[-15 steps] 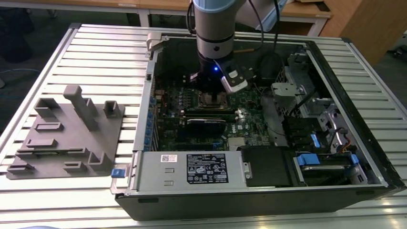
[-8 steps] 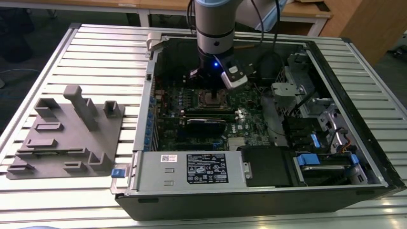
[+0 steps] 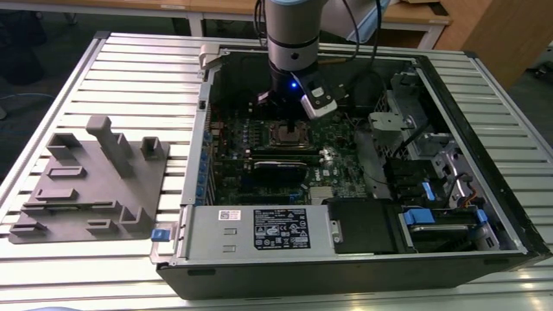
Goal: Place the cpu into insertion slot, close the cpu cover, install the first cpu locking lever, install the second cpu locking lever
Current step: 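Install the second cpu locking lever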
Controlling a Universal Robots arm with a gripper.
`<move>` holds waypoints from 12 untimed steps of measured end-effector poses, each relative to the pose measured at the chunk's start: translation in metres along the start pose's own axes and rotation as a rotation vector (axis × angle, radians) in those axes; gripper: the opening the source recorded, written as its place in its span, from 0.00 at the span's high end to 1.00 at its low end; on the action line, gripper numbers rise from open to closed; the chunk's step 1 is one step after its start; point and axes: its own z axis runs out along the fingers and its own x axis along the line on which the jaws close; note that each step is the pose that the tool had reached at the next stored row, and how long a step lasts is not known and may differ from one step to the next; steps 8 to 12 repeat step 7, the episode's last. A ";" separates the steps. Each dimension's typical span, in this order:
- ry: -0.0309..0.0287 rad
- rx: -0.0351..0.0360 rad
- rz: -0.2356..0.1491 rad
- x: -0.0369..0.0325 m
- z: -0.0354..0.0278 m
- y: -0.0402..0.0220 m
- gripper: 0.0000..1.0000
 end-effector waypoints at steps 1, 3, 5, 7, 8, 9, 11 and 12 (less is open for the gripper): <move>0.0001 0.0001 0.000 0.0000 0.0000 0.0000 0.89; 0.0001 0.0005 0.000 0.0000 -0.0001 0.0000 0.89; 0.0000 0.0024 0.000 0.0000 0.0000 0.0000 0.89; 0.0000 0.0026 0.000 0.0000 0.0000 0.0000 0.89; 0.0000 0.0026 0.000 0.0000 0.0000 0.0000 0.89; 0.0000 0.0026 0.000 0.0000 0.0000 0.0000 0.89; 0.0000 0.0026 0.000 0.0000 0.0000 0.0000 0.89; 0.0000 0.0026 0.000 0.0000 0.0000 0.0000 0.89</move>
